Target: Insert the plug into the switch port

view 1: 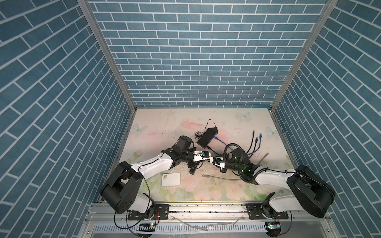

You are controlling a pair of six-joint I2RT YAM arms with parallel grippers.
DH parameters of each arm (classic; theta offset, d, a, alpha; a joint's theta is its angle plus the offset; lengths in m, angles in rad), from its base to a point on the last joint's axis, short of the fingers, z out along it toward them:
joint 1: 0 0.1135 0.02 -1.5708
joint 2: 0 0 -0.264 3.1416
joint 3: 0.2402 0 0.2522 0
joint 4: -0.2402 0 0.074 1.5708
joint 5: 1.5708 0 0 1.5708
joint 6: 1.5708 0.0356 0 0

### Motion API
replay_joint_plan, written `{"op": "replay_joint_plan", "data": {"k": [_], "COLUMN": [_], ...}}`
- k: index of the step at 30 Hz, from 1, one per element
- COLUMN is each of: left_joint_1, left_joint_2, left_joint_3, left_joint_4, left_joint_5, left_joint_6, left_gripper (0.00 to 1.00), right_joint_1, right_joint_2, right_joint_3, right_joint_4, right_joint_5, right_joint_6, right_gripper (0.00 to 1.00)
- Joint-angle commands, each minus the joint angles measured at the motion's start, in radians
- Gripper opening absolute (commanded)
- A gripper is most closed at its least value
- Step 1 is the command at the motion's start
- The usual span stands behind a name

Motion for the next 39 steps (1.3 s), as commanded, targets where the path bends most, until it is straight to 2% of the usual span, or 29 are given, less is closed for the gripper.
{"op": "replay_joint_plan", "data": {"k": [1,7,11,15,17,20,22,27,31,35,39], "left_joint_1": [-0.008,-0.008,-0.008,-0.008,-0.008,-0.008,-0.004,0.063,0.115,0.126,0.129], "left_joint_2": [-0.017,-0.017,-0.019,-0.014,-0.010,-0.001,0.008,0.056,0.158,0.294,0.379], "left_joint_3": [0.037,0.030,0.013,0.002,-0.001,-0.014,-0.025,0.047,0.243,0.419,0.476], "left_joint_4": [0.013,0.033,0.074,0.113,0.134,0.199,0.267,0.260,0.034,-0.126,-0.100], "left_joint_5": [0.043,0.058,0.063,0.059,0.042,-0.015,-0.072,-0.112,-0.189,-0.250,-0.279], "left_joint_6": [0.019,0.002,-0.019,-0.042,-0.064,-0.118,-0.190,-0.433,-0.594,-0.655,-0.701], "left_gripper": [0.15,0.15,0.15,0.17,0.22,0.35,0.45,0.49,0.49,0.49,0.49], "right_joint_1": [0.002,0.000,0.001,0.002,0.001,0.001,-0.001,-0.015,-0.038,-0.058,-0.086], "right_joint_2": [0.020,0.043,0.058,0.074,0.079,0.092,0.106,0.140,0.171,0.212,0.244], "right_joint_3": [0.025,0.024,0.036,0.040,0.037,0.023,0.018,0.037,0.046,0.076,0.092], "right_joint_4": [-0.060,0.011,0.037,0.051,0.062,0.092,0.108,0.068,0.069,0.044,0.062], "right_joint_5": [0.011,0.001,-0.036,-0.049,-0.035,0.036,0.126,0.330,0.440,0.509,0.525], "right_joint_6": [-0.033,-0.002,0.021,0.028,0.030,0.035,0.049,0.100,0.157,0.196,0.242], "right_gripper": [0.22,0.20,0.13,0.00,0.00,0.00,0.00,0.00,0.00,0.00,0.00]}}
